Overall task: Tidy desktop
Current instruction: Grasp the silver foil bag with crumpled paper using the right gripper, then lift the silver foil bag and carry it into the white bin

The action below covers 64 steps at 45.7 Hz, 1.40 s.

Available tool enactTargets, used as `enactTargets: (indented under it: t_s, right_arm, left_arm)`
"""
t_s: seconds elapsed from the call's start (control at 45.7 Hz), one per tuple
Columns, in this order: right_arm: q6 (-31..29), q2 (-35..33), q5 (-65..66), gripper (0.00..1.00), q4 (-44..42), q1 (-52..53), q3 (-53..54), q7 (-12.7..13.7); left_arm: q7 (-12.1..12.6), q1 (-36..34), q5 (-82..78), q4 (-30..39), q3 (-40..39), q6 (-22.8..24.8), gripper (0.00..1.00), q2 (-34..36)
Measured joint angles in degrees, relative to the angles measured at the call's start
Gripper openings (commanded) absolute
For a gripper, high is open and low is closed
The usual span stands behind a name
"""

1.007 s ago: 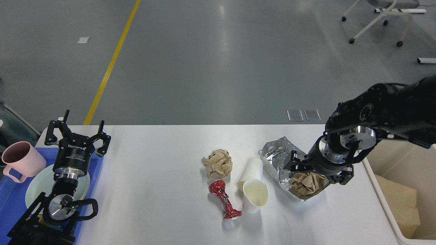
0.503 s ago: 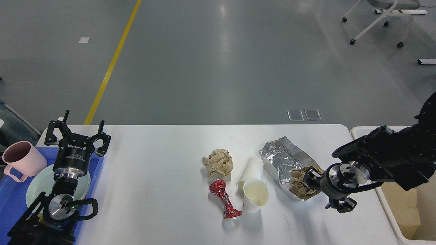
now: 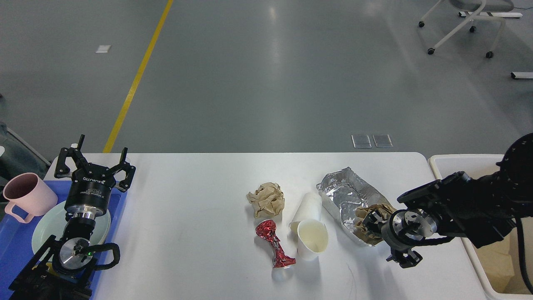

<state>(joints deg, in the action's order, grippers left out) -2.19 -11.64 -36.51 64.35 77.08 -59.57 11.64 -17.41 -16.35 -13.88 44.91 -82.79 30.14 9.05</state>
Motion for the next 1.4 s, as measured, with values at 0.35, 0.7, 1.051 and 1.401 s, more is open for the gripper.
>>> enactTargets:
  t_s: [0.35,0.7,1.051,1.401]
  right_arm:
    - [-0.1,1.6,0.0,0.0,-2.7,-2.0,0.7,0.1]
    - [0.1,1.6,-0.1,0.0,-2.7,-2.0,1.1,0.2]
    - [-0.2,1.5,-0.1,0.0,-2.5,-1.1,1.1,0.2]
    - [-6.0,-6.7,0.3,0.0,5.7,9.0,0.4,0.2]
  left_arm:
    - [0.0,0.0,0.0,0.0,0.0,0.0,0.96,0.0]
    - [0.0,0.0,0.0,0.0,0.0,0.0,0.97,0.0]
    - [0.0,0.0,0.0,0.0,0.0,0.0,0.96,0.0]
    - [0.0,0.0,0.0,0.0,0.0,0.0,0.97,0.0]
